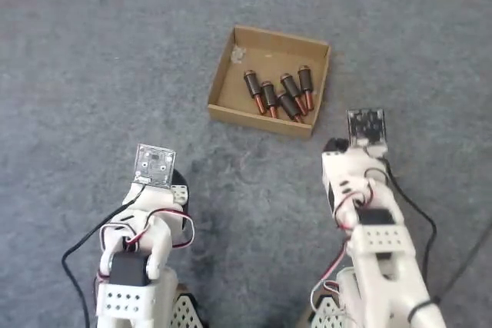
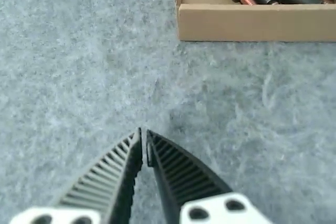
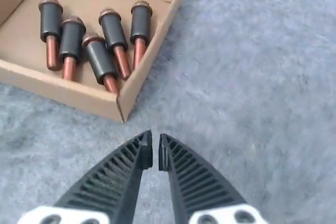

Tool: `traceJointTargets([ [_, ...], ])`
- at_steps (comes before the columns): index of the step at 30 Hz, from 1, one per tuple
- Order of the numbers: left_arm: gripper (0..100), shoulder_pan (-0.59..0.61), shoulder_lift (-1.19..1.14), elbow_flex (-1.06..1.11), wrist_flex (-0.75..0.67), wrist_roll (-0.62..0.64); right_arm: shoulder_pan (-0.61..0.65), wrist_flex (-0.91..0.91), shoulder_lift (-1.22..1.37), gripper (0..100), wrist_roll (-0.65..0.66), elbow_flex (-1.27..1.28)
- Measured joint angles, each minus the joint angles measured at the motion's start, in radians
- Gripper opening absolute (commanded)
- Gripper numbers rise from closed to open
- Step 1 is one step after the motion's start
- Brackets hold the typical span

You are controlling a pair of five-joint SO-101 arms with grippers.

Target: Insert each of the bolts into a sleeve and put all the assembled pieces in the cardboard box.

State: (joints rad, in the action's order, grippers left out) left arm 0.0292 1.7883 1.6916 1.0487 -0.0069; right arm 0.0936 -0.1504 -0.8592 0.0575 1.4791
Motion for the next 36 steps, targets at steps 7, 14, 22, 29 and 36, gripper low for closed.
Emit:
traceJointTargets([
  [7, 1, -0.002, 0.000, 0.000, 0.006, 0.000, 0.063, 0.014, -0.206, 0.6, 0.000, 0.172],
  [14, 1, -0.002, 0.000, 0.000, 0.006, 0.000, 0.138, -0.216, -0.463, 0.6, 0.000, 0.189],
  [22, 1, 0.000, 0.000, 0.000, 0.075, 0.000, 0.345, -0.809, -0.741, 0.6, 0.002, 0.190],
  [29, 1, -0.002, 0.000, 0.000, 0.190, 0.000, 0.353, -1.126, -0.939, 0.6, 0.003, 0.184],
  [36, 1, -0.003, 0.000, 0.000, 0.190, 0.000, 0.354, -1.155, -0.939, 0.6, 0.003, 0.184],
])
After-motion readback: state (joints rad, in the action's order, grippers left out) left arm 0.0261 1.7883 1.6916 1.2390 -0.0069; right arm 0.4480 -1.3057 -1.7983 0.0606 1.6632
